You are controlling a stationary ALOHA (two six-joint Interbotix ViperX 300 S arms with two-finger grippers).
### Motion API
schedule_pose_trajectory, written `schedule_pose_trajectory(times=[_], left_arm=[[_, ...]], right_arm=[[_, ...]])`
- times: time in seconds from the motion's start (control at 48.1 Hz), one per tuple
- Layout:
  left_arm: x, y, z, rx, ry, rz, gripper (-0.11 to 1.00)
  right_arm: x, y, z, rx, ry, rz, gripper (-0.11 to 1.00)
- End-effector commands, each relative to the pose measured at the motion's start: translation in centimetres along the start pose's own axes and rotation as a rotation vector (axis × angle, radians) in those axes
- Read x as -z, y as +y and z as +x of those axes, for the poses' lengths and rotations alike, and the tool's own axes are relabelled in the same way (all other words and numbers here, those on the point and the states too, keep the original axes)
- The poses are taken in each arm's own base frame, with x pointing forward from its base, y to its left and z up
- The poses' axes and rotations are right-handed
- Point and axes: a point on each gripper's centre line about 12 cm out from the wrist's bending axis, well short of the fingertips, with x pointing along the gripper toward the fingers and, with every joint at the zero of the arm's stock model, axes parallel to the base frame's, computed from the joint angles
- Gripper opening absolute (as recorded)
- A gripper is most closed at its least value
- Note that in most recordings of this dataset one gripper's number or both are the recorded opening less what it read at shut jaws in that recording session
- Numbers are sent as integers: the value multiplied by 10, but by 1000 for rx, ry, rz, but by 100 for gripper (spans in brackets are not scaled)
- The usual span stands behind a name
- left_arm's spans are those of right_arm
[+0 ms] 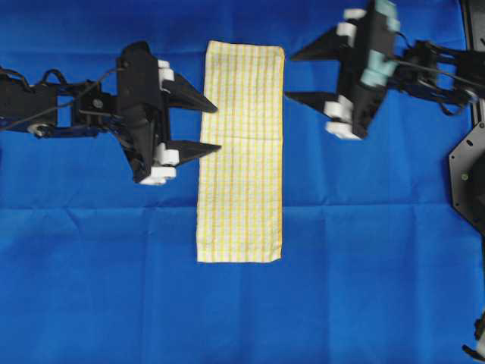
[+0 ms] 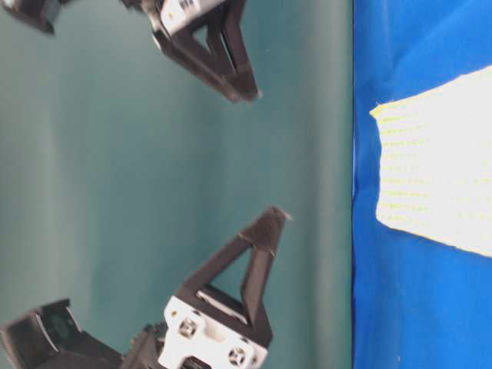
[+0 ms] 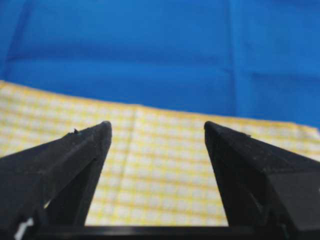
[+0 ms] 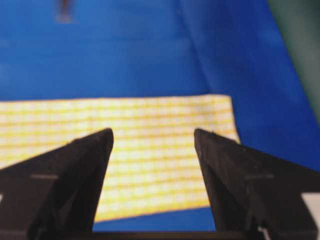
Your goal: Fold the yellow towel.
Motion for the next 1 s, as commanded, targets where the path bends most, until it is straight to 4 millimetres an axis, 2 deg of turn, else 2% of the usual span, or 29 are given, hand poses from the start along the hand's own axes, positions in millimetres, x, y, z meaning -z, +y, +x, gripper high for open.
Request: schedule_pose_trajectory(times=[0.0, 0.146, 0.333, 0.479, 0.77, 0.978], left_arm=[[-9, 8, -10, -18, -36, -9, 73], [-1, 15, -12, -38, -23, -19, 76], [0, 18, -10, -45, -18, -22, 76], [-1, 28, -6, -69, -23, -25, 76], [13, 88, 23, -204, 4, -67, 77], [33, 123, 48, -269, 64, -67, 77]], right_arm=[[-2, 1, -11, -1, -41, 20, 66], [7, 0, -12, 1, -26, 35, 66], [7, 0, -5, 3, -15, 36, 66], [9, -13, 8, 40, 13, 52, 66], [27, -64, 52, 166, 127, 129, 66], [48, -88, 85, 210, 210, 171, 66]])
